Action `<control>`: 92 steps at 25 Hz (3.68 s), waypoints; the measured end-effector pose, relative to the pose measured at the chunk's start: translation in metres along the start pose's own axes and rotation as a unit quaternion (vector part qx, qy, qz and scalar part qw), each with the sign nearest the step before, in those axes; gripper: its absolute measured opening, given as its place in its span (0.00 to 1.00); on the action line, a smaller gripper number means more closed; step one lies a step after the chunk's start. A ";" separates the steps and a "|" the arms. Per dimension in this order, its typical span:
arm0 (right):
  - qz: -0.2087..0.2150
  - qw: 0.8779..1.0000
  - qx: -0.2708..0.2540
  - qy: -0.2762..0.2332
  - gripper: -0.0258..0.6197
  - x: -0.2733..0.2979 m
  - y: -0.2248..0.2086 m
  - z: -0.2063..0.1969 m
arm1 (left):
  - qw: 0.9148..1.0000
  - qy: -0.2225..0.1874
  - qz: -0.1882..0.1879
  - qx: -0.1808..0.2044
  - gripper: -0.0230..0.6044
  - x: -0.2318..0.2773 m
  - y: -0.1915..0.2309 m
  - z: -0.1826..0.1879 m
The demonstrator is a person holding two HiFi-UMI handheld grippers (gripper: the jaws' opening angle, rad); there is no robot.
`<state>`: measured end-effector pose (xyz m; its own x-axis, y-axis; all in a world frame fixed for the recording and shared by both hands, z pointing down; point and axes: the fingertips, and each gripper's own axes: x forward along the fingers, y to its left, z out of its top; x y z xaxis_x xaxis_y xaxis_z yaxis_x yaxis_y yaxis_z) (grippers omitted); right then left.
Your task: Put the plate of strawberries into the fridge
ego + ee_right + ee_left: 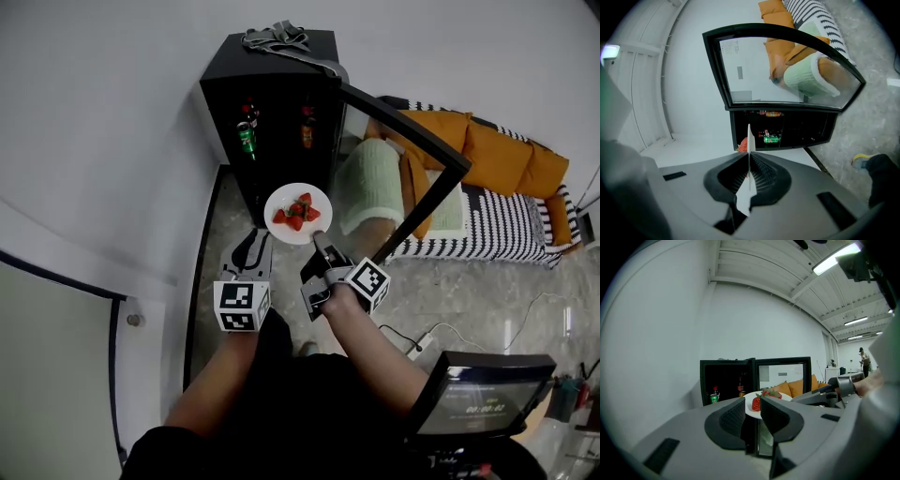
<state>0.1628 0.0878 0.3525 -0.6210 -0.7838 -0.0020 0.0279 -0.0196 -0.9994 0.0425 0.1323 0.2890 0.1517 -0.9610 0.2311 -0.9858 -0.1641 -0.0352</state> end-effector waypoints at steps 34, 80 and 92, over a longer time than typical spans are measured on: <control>-0.052 0.997 0.022 -0.061 0.06 0.169 -0.028 0.018 | 0.996 0.043 -0.070 -0.017 0.20 0.150 0.116 0.006; -0.093 0.985 0.038 -0.143 0.06 0.297 -0.153 0.042 | 0.991 0.056 -0.121 -0.026 0.20 0.298 0.200 -0.087; -0.107 0.982 0.041 -0.150 0.06 0.322 -0.191 0.061 | 0.989 0.068 -0.127 -0.031 0.20 0.325 0.197 -0.115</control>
<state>0.0055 -0.1986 0.5450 -0.3622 -0.9033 0.2298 -0.0070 -0.2439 -0.9698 -0.1103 -0.1871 0.4686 0.3876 -0.8515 0.3532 -0.9206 -0.3776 0.0997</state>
